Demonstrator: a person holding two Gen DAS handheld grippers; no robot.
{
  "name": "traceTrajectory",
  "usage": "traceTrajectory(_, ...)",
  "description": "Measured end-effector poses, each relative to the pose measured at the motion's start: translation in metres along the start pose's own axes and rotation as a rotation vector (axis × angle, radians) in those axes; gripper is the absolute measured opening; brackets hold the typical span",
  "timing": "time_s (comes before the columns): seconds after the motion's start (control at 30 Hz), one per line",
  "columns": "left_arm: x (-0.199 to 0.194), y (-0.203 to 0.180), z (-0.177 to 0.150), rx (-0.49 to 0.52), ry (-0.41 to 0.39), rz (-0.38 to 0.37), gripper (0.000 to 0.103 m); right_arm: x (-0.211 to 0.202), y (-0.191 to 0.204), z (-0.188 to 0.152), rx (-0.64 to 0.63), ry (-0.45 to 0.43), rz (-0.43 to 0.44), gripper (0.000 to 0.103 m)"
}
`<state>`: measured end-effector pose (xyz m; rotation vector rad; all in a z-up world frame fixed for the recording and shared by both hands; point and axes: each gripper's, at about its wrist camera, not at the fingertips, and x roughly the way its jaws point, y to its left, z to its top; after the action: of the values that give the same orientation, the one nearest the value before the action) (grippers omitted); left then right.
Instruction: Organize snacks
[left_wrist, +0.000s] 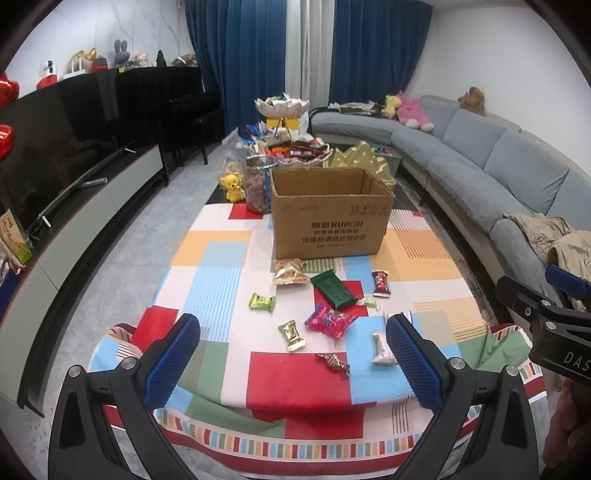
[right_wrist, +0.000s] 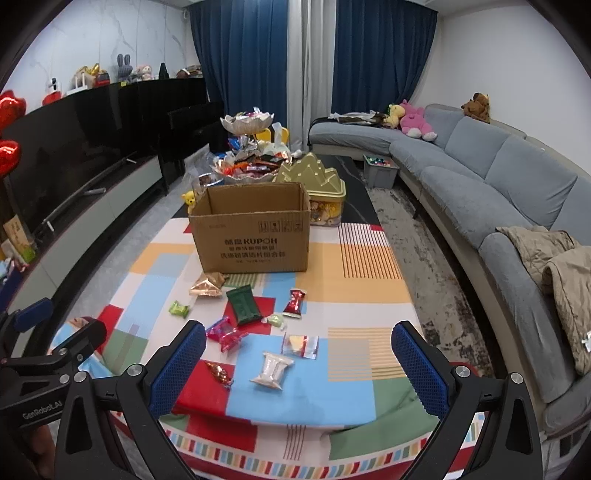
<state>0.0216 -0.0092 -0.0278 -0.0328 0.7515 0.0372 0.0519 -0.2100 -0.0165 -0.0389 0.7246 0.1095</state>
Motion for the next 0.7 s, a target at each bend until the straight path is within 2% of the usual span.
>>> traceTrajectory(0.6,0.051,-0.017,-0.007,0.118,0.086,-0.027,0.102,0.06,0.003,-0.007,-0.008,0.143,0.043,0.102)
traceTrajectory(0.7,0.063,-0.018,-0.01,0.128,0.116,-0.042,0.101,0.073,0.004,-0.011,-0.006,0.191,0.062,0.097)
